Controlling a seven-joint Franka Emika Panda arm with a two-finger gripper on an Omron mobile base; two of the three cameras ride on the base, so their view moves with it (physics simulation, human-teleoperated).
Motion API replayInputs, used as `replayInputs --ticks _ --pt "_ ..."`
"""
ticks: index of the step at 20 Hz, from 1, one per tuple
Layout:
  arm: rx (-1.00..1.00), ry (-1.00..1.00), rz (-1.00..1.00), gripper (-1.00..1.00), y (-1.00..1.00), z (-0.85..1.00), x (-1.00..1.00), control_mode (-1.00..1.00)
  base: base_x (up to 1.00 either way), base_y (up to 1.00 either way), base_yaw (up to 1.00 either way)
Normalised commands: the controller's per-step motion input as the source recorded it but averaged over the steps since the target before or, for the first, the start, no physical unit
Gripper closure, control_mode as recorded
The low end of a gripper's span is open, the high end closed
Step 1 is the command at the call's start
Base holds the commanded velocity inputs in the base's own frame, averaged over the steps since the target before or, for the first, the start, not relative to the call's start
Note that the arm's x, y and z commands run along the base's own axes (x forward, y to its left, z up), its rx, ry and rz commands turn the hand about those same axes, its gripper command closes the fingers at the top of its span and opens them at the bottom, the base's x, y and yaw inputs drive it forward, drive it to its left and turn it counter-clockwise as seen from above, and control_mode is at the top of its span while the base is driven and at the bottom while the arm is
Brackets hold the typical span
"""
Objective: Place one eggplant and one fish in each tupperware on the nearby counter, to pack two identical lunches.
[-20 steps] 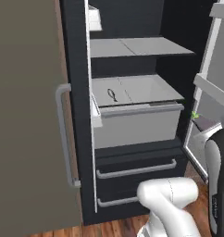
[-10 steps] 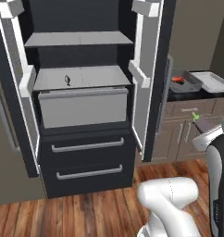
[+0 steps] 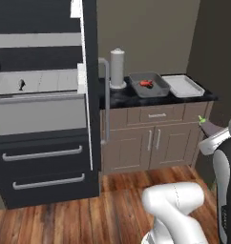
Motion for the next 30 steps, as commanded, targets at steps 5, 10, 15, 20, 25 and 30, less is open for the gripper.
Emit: replayInputs --ticks 5,10,15,20,25,30 --pt "0.0 0.0 0.0 1.0 0.0 0.0 0.0 1.0 0.02 -1.0 0.0" --pt "0.0 0.0 0.0 1.0 0.0 0.0 0.0 1.0 0.33 -0.96 -0.03" --pt "0.0 0.0 0.0 1.0 0.0 0.0 0.0 1.0 0.84 -0.2 -0.11" --pt "0.0 0.0 0.0 1.0 0.0 0.0 0.0 1.0 1.0 0.51 -0.18" --pt "0.0 0.0 0.0 1.0 0.0 0.0 0.0 1.0 1.0 0.29 -0.17" --pt "0.0 0.0 0.0 1.0 0.0 0.0 0.0 1.0 1.0 0.02 -0.18"
